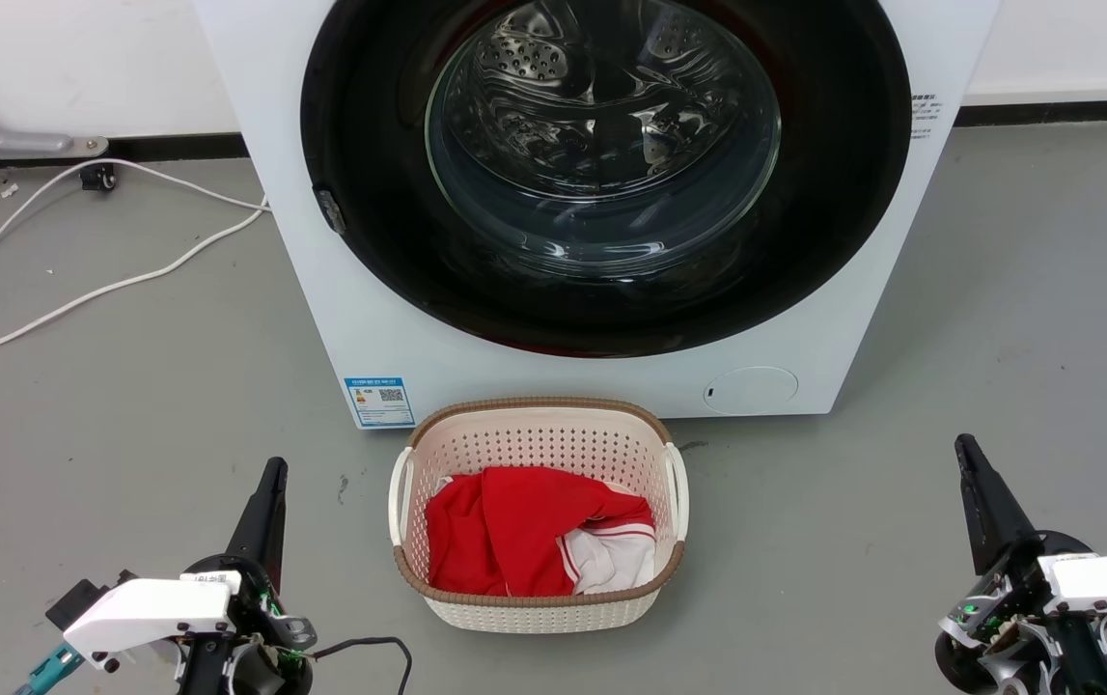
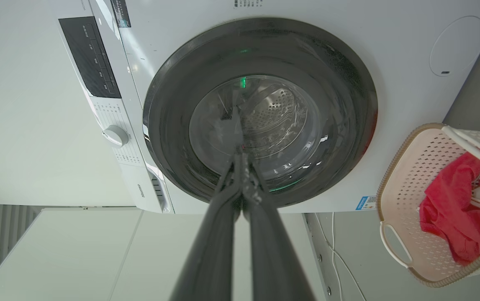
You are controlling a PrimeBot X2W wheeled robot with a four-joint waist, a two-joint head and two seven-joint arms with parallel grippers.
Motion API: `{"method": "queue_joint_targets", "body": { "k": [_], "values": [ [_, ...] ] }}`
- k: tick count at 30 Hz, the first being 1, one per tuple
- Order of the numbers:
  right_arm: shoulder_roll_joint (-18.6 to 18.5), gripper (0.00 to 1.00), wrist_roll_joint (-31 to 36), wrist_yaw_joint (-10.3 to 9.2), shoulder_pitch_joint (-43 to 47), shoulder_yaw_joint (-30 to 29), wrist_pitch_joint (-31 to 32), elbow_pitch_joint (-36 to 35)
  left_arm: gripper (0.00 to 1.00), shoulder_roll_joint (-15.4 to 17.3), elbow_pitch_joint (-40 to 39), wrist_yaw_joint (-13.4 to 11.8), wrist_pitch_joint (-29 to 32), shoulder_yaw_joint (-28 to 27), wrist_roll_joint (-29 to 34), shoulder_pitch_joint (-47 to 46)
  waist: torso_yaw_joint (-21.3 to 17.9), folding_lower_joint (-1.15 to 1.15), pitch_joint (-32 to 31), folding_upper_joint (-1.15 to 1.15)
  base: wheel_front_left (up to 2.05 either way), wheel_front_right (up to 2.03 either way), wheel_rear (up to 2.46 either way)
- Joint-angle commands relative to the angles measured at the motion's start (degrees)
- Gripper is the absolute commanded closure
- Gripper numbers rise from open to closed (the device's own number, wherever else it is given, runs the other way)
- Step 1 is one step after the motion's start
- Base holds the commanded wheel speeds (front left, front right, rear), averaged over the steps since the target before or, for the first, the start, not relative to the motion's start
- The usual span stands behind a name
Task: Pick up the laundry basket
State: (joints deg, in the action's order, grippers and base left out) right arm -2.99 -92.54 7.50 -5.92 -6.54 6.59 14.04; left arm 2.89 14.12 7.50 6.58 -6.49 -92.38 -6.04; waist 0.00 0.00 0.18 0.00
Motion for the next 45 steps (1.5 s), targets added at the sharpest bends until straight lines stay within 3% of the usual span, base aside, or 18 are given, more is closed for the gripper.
{"method": "queue_joint_targets", "body": {
  "k": [1, 18, 19, 29, 45],
  "values": [
    [0.2, 1.00, 0.3, -0.02, -0.6, -0.1, 0.1, 0.0, 1.00, 0.0, 0.0, 0.1, 0.1, -0.1, -0.1, -0.5, 0.0, 0.00, 0.0, 0.00, 0.00, 0.00, 0.00],
    [0.2, 1.00, 0.3, -0.02, -0.6, -0.1, 0.1, 0.0, 1.00, 0.0, 0.0, 0.1, 0.1, -0.1, -0.1, -0.5, 0.0, 0.00, 0.0, 0.00, 0.00, 0.00, 0.00],
    [0.0, 0.00, 0.0, 0.00, 0.1, 0.0, 0.0, 0.2, 0.00, 0.0, 0.2, 0.0, 0.0, 0.0, 0.0, 0.1, 0.0, 0.00, 0.0, 0.00, 0.00, 0.00, 0.00],
    [0.1, 0.00, 4.0, -0.01, 1.4, 0.6, -2.3, 0.3, 0.00, -0.2, -0.6, 0.0, -2.3, 0.0, 4.7, 1.4, 0.0, 0.00, 0.1, 0.00, 0.00, 0.00, 0.00],
    [0.1, 0.00, 26.4, -0.01, 2.5, 2.3, -6.5, -5.1, 0.00, -0.1, -6.3, -2.8, -6.5, 2.2, 24.4, 2.4, 0.0, 0.00, 0.4, 0.00, 0.00, 0.00, 0.00]
  ]
}}
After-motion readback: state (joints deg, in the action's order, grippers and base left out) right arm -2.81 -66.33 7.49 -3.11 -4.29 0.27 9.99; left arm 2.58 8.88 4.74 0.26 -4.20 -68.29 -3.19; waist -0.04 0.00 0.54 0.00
